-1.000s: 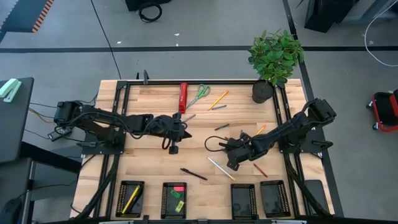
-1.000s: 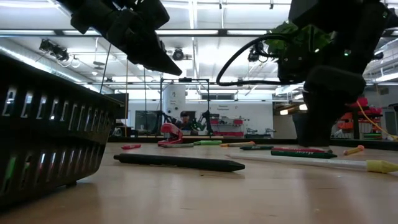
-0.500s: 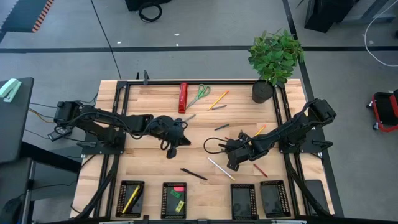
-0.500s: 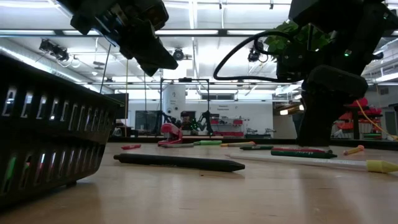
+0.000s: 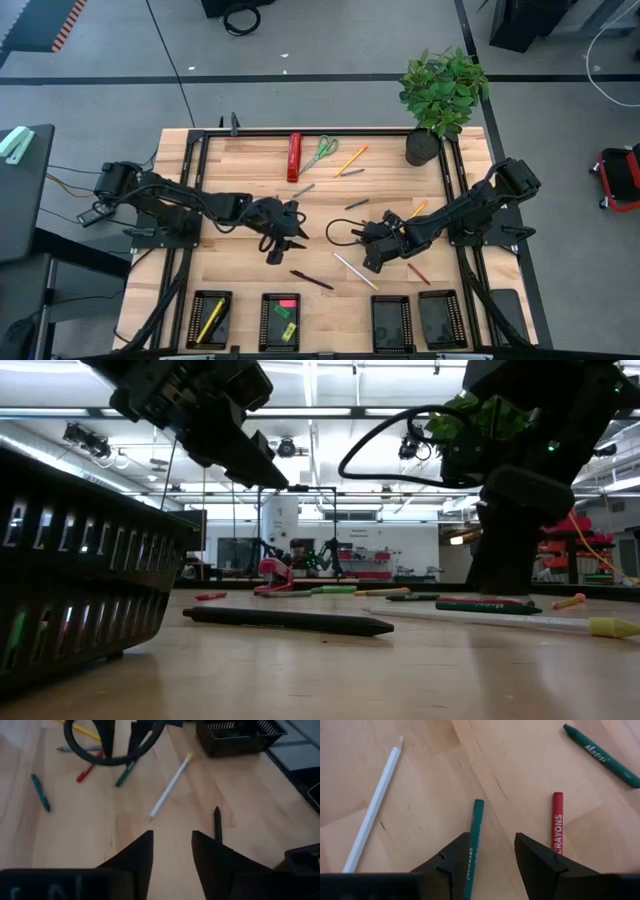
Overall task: Sort crayons/erasers/pens/pencils in bins
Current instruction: Put the bottom green crayon into the middle right black bin
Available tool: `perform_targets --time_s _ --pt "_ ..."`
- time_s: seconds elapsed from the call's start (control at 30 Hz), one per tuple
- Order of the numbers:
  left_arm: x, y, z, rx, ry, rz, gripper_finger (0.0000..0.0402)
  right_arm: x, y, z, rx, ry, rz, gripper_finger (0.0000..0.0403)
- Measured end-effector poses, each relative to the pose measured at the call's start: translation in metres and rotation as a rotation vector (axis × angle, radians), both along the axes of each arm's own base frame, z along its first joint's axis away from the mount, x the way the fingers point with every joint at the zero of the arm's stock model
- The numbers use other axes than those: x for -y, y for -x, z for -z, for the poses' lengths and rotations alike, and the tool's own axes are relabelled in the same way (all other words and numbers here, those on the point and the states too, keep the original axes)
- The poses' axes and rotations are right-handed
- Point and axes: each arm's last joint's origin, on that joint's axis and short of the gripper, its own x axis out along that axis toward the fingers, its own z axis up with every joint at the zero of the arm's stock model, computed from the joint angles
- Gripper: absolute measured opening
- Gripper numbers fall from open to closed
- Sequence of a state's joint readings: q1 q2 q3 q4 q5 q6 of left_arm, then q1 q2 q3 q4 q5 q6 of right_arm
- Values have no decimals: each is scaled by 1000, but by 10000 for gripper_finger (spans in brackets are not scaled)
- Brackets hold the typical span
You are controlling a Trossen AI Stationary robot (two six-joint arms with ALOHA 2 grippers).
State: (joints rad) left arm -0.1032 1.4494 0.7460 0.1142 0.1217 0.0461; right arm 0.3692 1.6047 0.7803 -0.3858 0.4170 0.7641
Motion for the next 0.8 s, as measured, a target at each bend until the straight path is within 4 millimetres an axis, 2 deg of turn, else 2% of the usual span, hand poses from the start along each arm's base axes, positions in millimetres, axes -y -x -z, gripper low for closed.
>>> perform_targets --time_s 0.2,0.43,0.8 --pt "-2 -2 -2 49 -106 7 161 -4 3 1 -13 -54 18 163" --pt "-1 -5 -9 126 -107 3 156 -1 8 3 -59 -55 71 163" --pt "-1 -6 -9 128 -107 3 155 6 5 3 -22 -153 245 163"
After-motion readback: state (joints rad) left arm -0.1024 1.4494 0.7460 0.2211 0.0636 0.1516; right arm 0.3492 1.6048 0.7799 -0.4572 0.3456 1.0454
